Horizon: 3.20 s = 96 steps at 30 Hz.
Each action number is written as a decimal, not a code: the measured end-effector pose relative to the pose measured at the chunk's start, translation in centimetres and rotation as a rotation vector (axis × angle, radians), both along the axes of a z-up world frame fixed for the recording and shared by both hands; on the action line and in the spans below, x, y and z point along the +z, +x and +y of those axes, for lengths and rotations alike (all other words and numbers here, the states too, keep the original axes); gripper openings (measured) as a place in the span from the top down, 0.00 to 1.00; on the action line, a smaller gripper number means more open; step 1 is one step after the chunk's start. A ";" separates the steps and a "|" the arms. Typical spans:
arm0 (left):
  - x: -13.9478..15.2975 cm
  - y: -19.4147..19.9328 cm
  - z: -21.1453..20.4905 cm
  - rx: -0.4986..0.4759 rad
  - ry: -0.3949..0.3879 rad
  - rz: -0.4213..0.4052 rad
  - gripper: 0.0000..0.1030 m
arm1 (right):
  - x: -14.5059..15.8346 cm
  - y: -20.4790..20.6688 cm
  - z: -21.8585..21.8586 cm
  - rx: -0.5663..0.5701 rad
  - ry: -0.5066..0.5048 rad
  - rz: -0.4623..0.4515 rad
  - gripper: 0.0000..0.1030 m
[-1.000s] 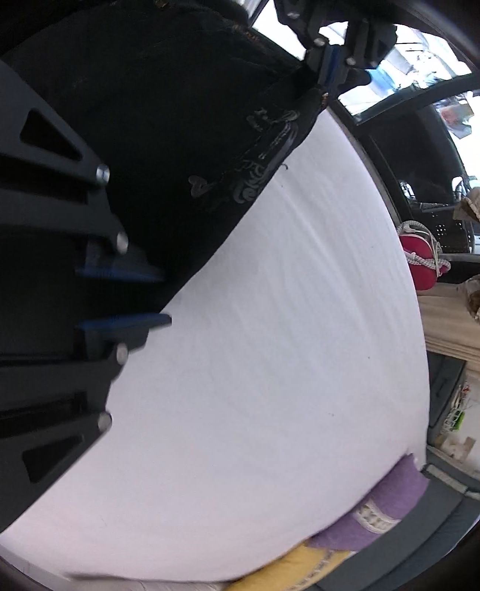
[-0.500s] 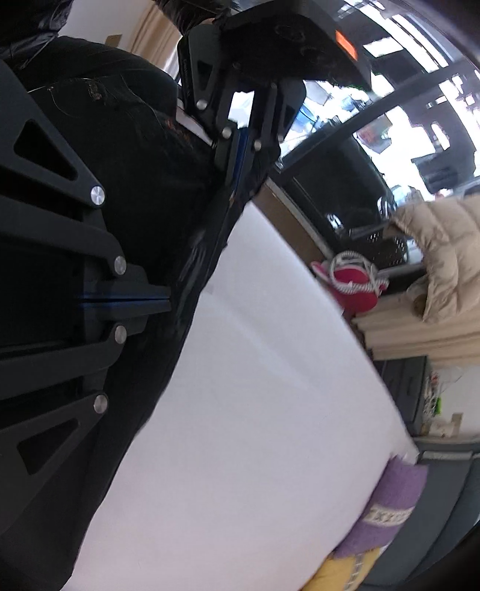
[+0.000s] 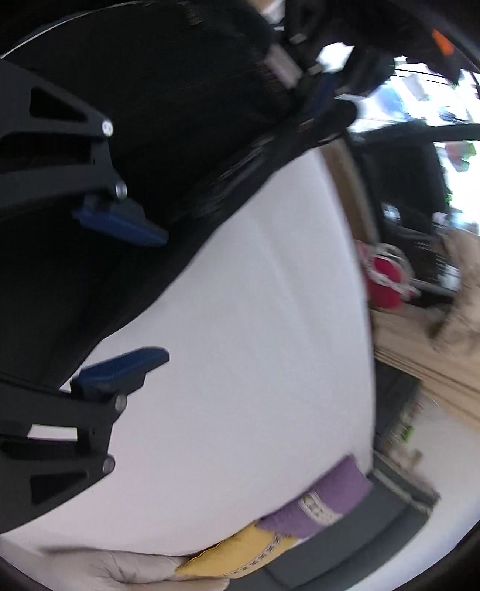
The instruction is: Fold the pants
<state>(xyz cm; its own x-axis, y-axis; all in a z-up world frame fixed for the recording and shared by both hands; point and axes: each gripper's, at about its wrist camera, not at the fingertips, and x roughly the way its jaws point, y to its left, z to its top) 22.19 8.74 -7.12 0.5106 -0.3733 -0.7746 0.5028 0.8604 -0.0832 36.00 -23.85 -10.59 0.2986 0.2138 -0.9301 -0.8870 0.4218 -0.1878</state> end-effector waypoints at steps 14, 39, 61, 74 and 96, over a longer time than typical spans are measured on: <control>0.0 0.1 -0.2 0.007 -0.003 0.007 0.98 | -2.1 3.7 -0.5 -0.036 -0.010 0.159 0.94; -0.2 -16.2 -2.9 -0.133 0.005 0.108 0.98 | -0.1 -21.2 -7.4 -0.068 0.127 0.145 0.96; -4.0 -25.1 -4.2 -0.196 0.049 0.249 0.95 | -3.6 -35.5 -6.5 0.017 -0.113 0.045 0.95; 2.7 -25.1 -0.2 -0.060 -0.106 0.200 0.67 | -4.4 -35.5 -6.2 -0.107 -0.072 0.016 0.93; -4.1 -17.9 -10.7 0.062 -0.176 0.314 0.54 | 4.2 -24.3 -23.3 -0.831 0.524 0.163 0.31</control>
<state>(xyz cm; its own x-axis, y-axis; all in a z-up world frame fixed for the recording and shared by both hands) 4.26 -1.95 -11.18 0.2835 -0.4908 -0.8238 0.3765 0.8471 -0.3751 11.68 -47.15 -6.38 0.4169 0.3905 -0.8208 -0.2710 0.9153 0.2978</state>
